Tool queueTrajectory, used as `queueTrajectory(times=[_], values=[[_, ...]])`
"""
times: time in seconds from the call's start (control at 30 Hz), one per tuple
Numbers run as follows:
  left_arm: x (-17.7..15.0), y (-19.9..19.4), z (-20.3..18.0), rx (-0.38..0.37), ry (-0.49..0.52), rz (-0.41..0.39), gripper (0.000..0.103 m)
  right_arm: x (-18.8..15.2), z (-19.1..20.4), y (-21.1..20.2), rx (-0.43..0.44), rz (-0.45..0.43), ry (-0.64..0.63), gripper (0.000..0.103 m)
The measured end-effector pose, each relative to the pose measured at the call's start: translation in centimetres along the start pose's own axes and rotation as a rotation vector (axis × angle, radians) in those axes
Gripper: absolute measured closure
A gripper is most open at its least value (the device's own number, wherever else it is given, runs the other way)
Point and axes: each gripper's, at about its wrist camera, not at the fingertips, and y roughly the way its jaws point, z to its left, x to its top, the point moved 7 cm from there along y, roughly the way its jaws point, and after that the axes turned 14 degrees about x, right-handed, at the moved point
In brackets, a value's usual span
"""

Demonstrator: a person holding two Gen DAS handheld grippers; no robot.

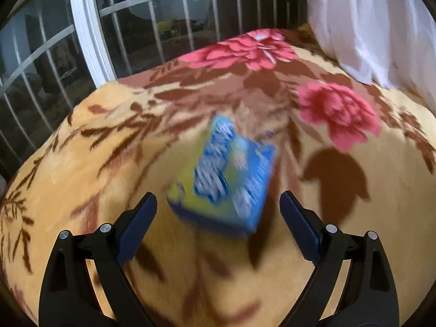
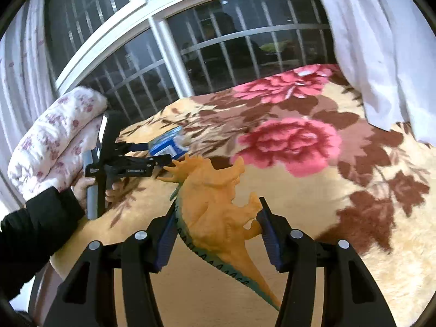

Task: Collect trash
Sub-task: 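Grasp the blue Oreo box with the left gripper while the right holds the dinosaur, then lower the Oreo box and dinosaur into the orange bucket and open both grippers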

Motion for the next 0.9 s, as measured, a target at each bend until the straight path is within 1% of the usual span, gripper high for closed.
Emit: queueTrajectory(times=[0.07, 0.1, 0.13, 0.17, 0.2, 0.23, 0.27, 0.4, 0.43, 0.5, 0.6, 0.7, 0.8, 0.9], values=[[0.4, 1.3, 0.0, 0.024, -0.022, 0.019, 0.014, 0.1, -0.6, 0.1, -0.008, -0.004, 0.015, 0.049], [0.4, 1.9, 0.0, 0.025, -0.035, 0.037, 0.022, 0.1, -0.7, 0.2, -0.011, -0.007, 0.019, 0.049], [0.2, 2.7, -0.1, 0.028, -0.046, 0.078, 0.036, 0.0, -0.8, 0.3, -0.006, -0.003, 0.020, 0.049], [0.0, 3.4, -0.4, 0.017, -0.052, 0.115, 0.040, -0.1, -0.8, 0.4, -0.007, -0.003, 0.019, 0.048], [0.1, 3.3, -0.5, 0.017, -0.068, 0.116, 0.050, -0.2, -0.8, 0.6, -0.011, -0.005, 0.019, 0.049], [0.3, 2.9, -0.6, 0.018, -0.078, 0.104, 0.051, -0.3, -0.8, 0.7, -0.007, 0.000, 0.019, 0.048], [0.3, 2.7, -0.6, 0.035, -0.083, 0.105, 0.051, -0.4, -0.7, 0.8, -0.004, 0.000, 0.019, 0.048], [-0.2, 1.2, -0.4, 0.082, -0.147, 0.129, 0.051, -0.7, -0.2, 0.8, 0.000, -0.004, 0.009, 0.048], [-0.5, 0.3, -0.3, 0.101, -0.170, 0.140, 0.051, -0.8, 0.2, 0.7, -0.004, -0.001, -0.001, 0.048], [-0.9, -1.5, -0.3, 0.111, -0.203, 0.145, 0.051, -1.1, 0.8, 0.6, -0.002, 0.010, -0.018, 0.048], [-1.9, -5.9, -0.6, 0.103, -0.237, 0.111, 0.051, -2.1, 2.6, 0.3, 0.027, 0.031, -0.034, 0.049], [-3.8, -10.9, -1.3, 0.099, -0.253, 0.080, 0.051, -3.6, 4.9, -0.2, 0.057, 0.050, -0.062, 0.048], [-6.9, -16.1, -2.5, 0.097, -0.260, 0.070, 0.051, -5.0, 7.1, -0.8, 0.088, 0.068, -0.083, 0.048], [-9.9, -19.7, -3.3, 0.080, -0.292, 0.074, 0.051, -6.8, 9.5, -1.9, 0.113, 0.088, -0.110, 0.048]])
